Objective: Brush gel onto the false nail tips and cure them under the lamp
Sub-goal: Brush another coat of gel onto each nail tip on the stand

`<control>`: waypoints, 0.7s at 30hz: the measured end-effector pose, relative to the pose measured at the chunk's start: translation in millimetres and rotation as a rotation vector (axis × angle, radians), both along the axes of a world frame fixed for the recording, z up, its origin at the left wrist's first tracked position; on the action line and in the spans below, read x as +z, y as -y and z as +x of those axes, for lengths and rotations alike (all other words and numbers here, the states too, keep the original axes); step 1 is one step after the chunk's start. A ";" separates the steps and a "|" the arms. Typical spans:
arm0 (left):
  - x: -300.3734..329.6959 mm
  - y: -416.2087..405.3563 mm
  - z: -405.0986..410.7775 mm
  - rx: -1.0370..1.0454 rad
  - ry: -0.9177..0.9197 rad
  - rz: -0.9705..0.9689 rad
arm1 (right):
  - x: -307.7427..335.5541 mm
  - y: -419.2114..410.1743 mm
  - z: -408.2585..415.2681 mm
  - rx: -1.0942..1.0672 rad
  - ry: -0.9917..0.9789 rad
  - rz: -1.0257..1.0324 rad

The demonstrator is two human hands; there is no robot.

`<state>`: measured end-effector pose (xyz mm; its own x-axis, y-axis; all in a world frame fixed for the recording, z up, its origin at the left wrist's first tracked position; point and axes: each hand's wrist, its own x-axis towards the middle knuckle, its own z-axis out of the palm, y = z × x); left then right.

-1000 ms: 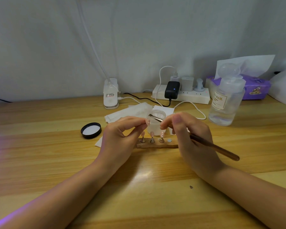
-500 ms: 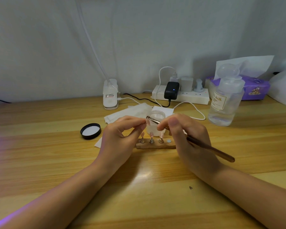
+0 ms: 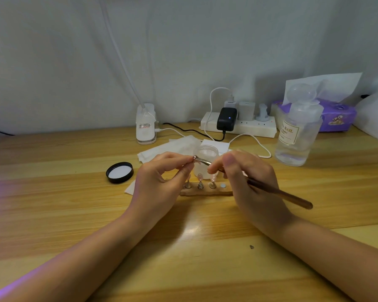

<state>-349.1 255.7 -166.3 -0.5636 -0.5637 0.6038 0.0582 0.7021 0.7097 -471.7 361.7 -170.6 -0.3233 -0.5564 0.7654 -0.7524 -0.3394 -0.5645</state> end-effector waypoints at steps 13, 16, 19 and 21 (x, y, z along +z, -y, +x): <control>1.9 -1.7 0.5 0.000 0.018 0.019 | 0.9 0.8 -1.2 0.035 0.068 0.021; 1.7 -1.5 1.2 0.000 0.022 0.017 | -0.3 0.0 -2.3 0.041 0.102 0.007; 1.9 -1.1 0.1 -0.005 0.025 0.016 | -1.0 -2.4 -3.1 0.041 0.165 -0.017; 2.0 -1.1 -0.4 -0.009 0.025 0.008 | -0.6 -3.3 -3.3 0.050 0.175 -0.033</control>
